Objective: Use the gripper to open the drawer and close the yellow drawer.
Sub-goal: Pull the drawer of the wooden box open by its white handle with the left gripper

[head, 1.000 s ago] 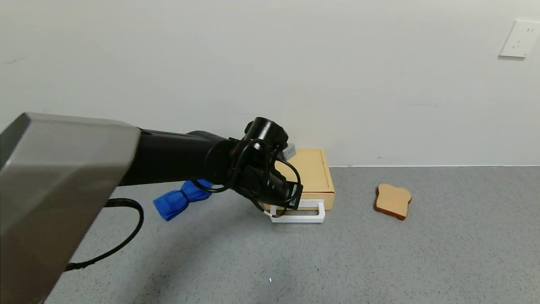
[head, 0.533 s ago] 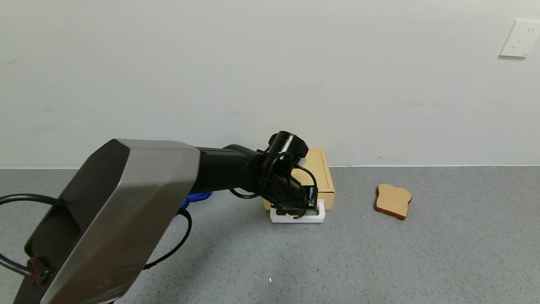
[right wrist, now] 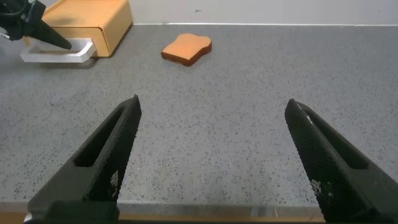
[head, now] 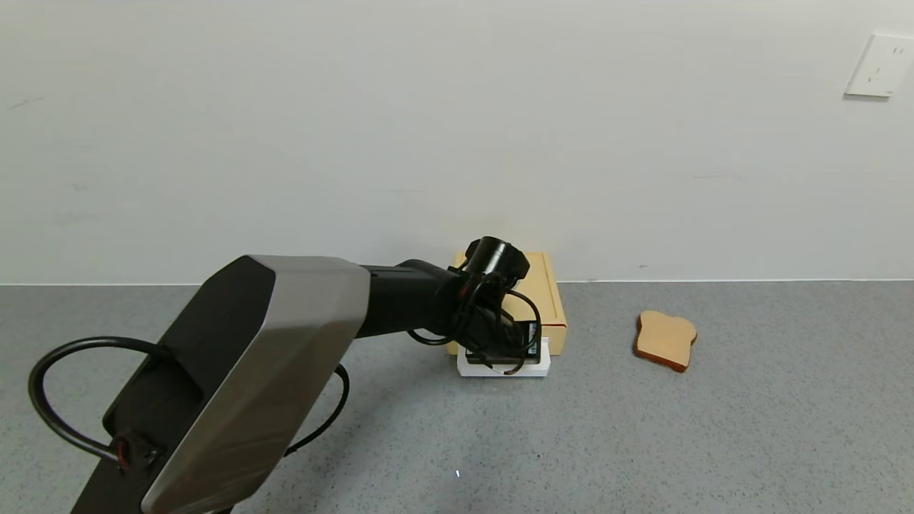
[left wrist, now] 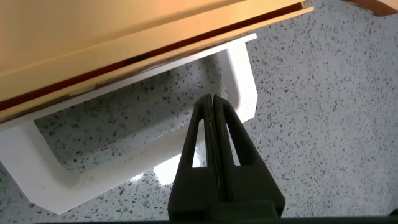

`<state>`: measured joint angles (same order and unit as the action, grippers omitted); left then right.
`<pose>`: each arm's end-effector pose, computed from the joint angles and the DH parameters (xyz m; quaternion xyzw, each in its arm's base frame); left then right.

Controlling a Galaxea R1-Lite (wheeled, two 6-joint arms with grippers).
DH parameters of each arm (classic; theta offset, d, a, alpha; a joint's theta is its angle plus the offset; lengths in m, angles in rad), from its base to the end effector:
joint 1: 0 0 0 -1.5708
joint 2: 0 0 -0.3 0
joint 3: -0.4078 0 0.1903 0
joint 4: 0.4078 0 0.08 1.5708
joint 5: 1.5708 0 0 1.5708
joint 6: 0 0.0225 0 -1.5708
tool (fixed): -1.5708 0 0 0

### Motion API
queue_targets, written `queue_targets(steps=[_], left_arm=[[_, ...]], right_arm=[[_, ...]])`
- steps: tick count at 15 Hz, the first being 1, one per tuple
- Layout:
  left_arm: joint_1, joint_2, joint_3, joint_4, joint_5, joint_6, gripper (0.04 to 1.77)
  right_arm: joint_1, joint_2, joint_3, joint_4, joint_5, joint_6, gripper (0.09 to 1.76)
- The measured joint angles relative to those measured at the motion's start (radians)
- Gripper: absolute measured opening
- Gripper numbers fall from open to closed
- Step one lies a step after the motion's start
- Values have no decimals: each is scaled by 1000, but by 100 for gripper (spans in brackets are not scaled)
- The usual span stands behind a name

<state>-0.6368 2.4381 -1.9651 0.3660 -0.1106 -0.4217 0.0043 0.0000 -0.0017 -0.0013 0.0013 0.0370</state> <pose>0.3901 -0.2916 0.1055 -0.0744 0.4544 -0.2437 0.8536 -0.0229 -0.0001 0.0761 0.0185 -0.0014 0.0028 0.9998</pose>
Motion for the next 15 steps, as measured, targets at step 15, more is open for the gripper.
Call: queue_targets(steps=[15], left_arm=[[11,24,-7,63,155,15,11]], right_arm=[[0,0,0,0,0,0,170]])
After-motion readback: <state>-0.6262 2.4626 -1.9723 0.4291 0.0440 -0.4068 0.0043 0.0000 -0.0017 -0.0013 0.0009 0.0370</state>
